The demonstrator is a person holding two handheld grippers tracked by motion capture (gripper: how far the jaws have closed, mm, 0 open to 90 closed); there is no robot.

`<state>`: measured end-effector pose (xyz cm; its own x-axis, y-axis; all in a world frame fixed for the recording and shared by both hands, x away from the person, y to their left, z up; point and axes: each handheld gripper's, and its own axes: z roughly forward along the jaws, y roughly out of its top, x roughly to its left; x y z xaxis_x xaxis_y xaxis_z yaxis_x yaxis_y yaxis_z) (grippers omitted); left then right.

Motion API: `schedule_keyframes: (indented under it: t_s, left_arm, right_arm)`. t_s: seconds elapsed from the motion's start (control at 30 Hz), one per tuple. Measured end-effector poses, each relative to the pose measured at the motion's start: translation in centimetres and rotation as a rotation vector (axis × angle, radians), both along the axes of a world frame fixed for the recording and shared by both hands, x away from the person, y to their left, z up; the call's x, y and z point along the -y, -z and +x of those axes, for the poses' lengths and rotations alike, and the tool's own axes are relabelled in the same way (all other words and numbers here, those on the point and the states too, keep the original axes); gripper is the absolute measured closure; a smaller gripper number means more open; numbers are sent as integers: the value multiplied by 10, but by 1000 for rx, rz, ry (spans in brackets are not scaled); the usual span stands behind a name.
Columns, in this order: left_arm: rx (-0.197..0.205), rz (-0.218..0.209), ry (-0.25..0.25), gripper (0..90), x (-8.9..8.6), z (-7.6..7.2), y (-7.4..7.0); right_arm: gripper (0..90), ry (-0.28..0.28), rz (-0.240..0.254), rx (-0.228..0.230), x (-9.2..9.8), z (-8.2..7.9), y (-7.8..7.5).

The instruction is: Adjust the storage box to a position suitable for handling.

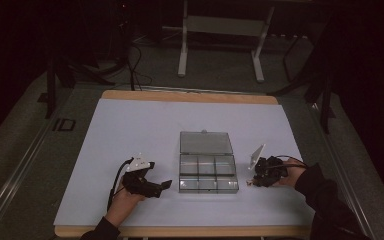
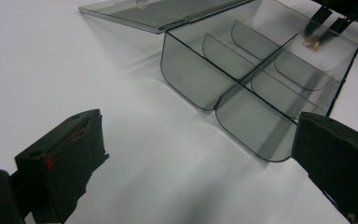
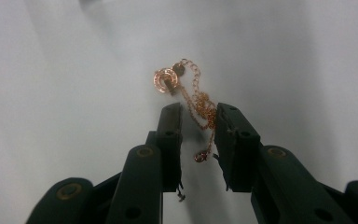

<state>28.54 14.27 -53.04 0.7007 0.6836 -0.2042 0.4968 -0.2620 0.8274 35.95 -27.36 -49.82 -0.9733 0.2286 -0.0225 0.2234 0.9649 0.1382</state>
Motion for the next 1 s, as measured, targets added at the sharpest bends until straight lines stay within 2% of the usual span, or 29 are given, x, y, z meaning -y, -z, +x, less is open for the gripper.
schedule_keyframes:
  t_s: [0.07, 0.13, 0.27, 0.3, 0.4, 0.7, 0.97, 1.0]
  left_arm:
    - [2, -3, -2, 32, -1, 0, 0]
    - [6, -2, -2, 32, 0, -1, -1]
    - [11, -4, -6, 32, -1, -1, 0]
    - [15, -8, -8, 32, -1, -2, 0]
    - [14, -8, -7, 32, -2, -2, 0]
    - [14, -13, -7, 32, -3, -1, 0]
    - [17, -14, -7, 32, -3, -2, 1]
    - [17, -13, -7, 32, -3, -2, 0]
  right_arm:
    - [715, -7, -11, -3, -2, 0, 0]
    - [719, -29, -45, -1, -7, 1, 0]
    - [816, -20, -80, 6, -11, 4, 0]
    - [859, -13, -89, 18, -12, 4, 0]
    - [872, -15, -105, 53, -15, 0, 0]
    - [883, -5, -69, 30, -12, -2, -4]
    - [884, 1, -21, 30, -7, -6, -28]
    - [884, -9, -22, 42, -7, -7, -30]
